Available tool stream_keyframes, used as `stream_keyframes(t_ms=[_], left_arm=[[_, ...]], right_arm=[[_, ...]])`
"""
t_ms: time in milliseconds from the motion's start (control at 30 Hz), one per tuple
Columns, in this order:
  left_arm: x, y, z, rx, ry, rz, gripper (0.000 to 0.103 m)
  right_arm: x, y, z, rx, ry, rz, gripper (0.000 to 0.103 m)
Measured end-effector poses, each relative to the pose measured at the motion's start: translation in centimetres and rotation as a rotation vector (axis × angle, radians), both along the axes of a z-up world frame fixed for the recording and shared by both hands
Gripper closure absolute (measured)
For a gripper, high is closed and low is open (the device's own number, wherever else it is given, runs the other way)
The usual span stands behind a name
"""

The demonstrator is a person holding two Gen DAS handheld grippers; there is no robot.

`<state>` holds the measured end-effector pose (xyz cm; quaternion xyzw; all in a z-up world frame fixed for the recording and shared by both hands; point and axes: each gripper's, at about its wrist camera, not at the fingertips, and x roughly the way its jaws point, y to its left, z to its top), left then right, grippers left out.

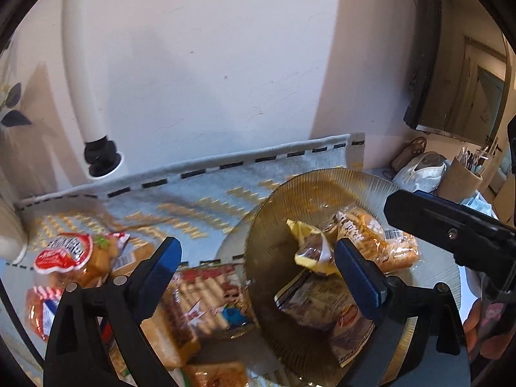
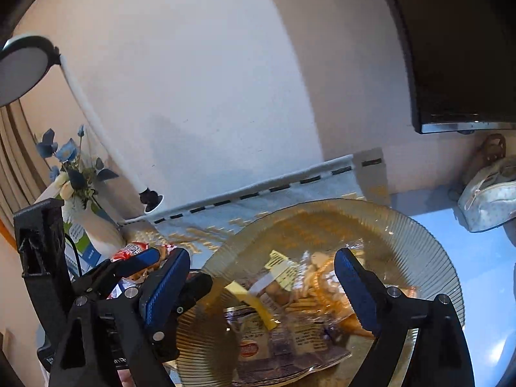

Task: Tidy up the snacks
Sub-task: 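Carry both snacks to the amber glass bowl and release them inside, then move both tools back over the remaining snacks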

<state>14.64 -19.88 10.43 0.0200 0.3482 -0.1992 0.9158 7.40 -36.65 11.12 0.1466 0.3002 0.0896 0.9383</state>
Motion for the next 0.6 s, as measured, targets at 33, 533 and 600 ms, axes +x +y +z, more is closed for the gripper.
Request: stream_keyframes(t_ms=[33, 533, 600], left_arm=[[-0.1, 0.4, 0.1, -0.001, 0.001, 0.003, 0.007], [-1.6, 10.2, 2.0, 0.010, 0.005, 0.129, 0.007], [-1.7, 12.0, 2.1, 0.023, 0.010, 0.160, 0.007]], right_arm=[[-0.1, 0.3, 0.1, 0.000, -0.003, 0.002, 0.013], [-2.2, 9.4, 2.3, -0.043, 0.002, 0.095, 0.013], [-2.5, 11.2, 2.2, -0.043, 0.008, 0.117, 0.013]])
